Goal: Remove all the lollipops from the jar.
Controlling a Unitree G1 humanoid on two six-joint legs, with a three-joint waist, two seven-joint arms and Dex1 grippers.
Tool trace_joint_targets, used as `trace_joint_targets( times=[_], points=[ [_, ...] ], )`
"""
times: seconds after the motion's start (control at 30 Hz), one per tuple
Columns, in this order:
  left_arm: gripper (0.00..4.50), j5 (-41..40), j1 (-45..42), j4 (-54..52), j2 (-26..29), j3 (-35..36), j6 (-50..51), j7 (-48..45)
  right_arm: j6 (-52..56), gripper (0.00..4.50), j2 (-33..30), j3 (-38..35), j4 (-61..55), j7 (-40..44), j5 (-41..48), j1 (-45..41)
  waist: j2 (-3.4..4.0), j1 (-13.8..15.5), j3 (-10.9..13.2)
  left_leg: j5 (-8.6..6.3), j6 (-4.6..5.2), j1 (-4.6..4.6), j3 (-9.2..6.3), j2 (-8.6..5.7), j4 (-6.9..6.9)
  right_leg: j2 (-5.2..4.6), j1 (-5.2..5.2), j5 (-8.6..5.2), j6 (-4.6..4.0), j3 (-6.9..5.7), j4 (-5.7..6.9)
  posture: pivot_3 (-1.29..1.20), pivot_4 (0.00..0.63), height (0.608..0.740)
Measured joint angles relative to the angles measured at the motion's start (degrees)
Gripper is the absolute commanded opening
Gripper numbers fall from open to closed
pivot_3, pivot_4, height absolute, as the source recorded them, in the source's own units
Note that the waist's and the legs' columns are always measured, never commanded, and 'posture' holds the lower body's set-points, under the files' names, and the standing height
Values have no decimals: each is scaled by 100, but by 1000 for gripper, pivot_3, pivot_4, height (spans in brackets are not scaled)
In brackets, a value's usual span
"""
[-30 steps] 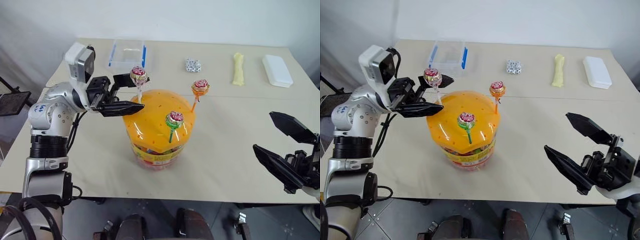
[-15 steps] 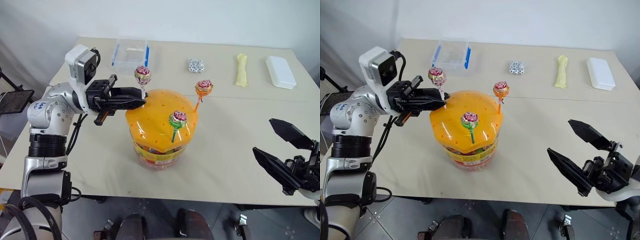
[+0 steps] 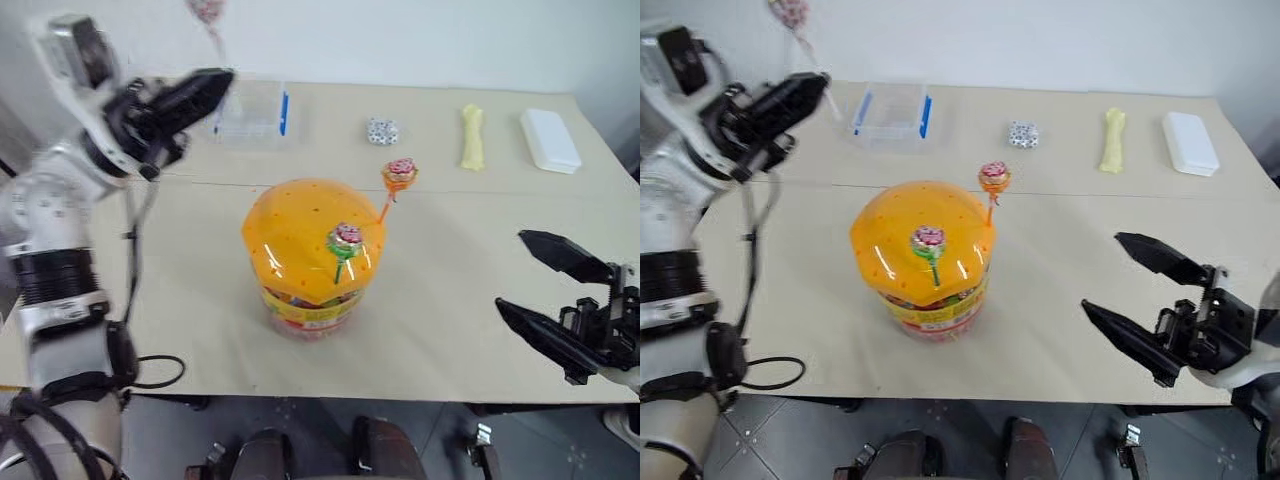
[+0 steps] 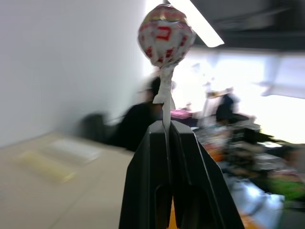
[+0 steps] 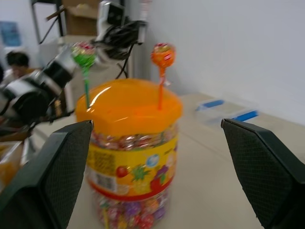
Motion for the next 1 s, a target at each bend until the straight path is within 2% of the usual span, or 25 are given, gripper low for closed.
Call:
trace_joint_targets(
  times=[0.13, 0.2, 0.37, 0.47, 0.57, 0.77, 0.93, 1.0],
  points=[
    [20, 1111, 1692, 188, 1352, -209, -270, 50, 368, 4500, -653, 5, 187, 458, 162, -302, 8, -36, 0, -2, -3, -1, 15, -3, -14, -1, -15, 0, 0, -1, -2, 0, 150, 740],
    [20, 1482, 2736, 538, 1796, -211, -135, 68, 470, 4500, -786, 19, 275, 670, 253, -540, -8, -21, 9, -2, -4, -10, 18, 1, -12, 1, -18, -1, -1, -8, -3, 0, 150, 740],
    [20, 1940, 4263, 728, 2014, 210, 78, 431, 467, 4500, -779, 368, 312, 1341, -176, -481, -43, 163, 8, -7, 0, -27, 16, -3, -3, -9, -13, -1, -3, -19, -7, 0, 150, 740],
    [20, 1907, 4824, 130, 2009, 504, 429, 560, 352, 4500, -750, 604, 418, 1694, -637, -403, -46, 236, 6, -9, 5, -28, 12, -9, 6, -20, -7, -1, -3, -21, -8, 0, 150, 740],
    [609, 1834, 5052, -490, 1986, 669, 713, 632, 319, 4500, -719, 687, 572, 1822, -877, -417, -46, 243, 6, -9, 6, -19, 12, -5, 5, -20, -8, -1, -3, -19, -8, 0, 150, 740],
    [2391, 1593, 5437, -1105, 1983, 788, 1209, 438, 322, 4500, -531, 728, 867, 1548, -1192, -690, -41, 105, 8, -9, 1, -10, 19, 3, -1, -14, -19, -4, -9, -17, 3, 0, 150, 740],
    [3847, 1761, 5669, -798, 2017, 947, 410, 26, 563, 4500, -364, 731, 1028, 989, -1151, -1018, -34, 46, 11, -9, -3, -11, 67, 4, -8, -15, -32, -6, -12, -18, 12, 0, 150, 740],
    [3847, 1750, 5697, -738, 1918, 1163, -128, -278, 926, 4500, -458, 783, 1032, 482, -1113, -1300, -34, 20, 11, -10, -3, -15, 81, 5, -7, -20, -42, -6, -13, -17, 15, 0, 150, 740]
  ],
)
